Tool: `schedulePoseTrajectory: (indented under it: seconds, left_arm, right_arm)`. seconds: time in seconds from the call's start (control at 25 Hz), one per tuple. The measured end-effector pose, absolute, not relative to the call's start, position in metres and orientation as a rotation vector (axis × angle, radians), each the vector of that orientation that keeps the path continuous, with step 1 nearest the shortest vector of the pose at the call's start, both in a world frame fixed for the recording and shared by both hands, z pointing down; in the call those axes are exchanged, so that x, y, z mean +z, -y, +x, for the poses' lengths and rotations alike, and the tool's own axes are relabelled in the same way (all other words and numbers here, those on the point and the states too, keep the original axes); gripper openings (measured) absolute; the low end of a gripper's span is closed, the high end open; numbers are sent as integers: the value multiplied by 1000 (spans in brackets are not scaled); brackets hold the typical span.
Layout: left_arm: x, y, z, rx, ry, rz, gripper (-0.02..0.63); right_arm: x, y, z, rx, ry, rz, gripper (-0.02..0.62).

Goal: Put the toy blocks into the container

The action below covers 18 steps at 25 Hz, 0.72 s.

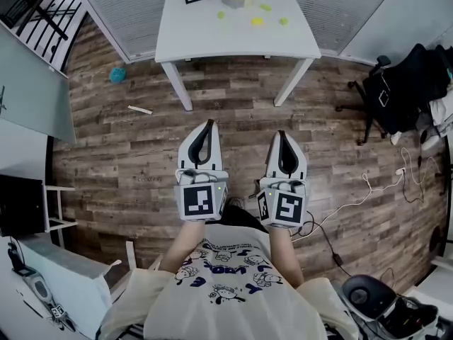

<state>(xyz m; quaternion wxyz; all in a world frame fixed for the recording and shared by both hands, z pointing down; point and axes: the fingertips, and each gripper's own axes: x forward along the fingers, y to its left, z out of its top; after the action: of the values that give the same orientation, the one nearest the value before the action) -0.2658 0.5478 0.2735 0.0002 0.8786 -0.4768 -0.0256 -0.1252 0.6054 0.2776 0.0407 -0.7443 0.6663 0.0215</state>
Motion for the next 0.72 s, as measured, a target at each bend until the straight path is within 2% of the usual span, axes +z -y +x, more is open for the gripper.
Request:
schedulePoseTrajectory:
  seconds: [0.72]
  left_arm:
    - [277,-551,-242,-48,1581,2738,26]
  right_arm:
    - [286,-597,-101,52,-2110,-2202,31]
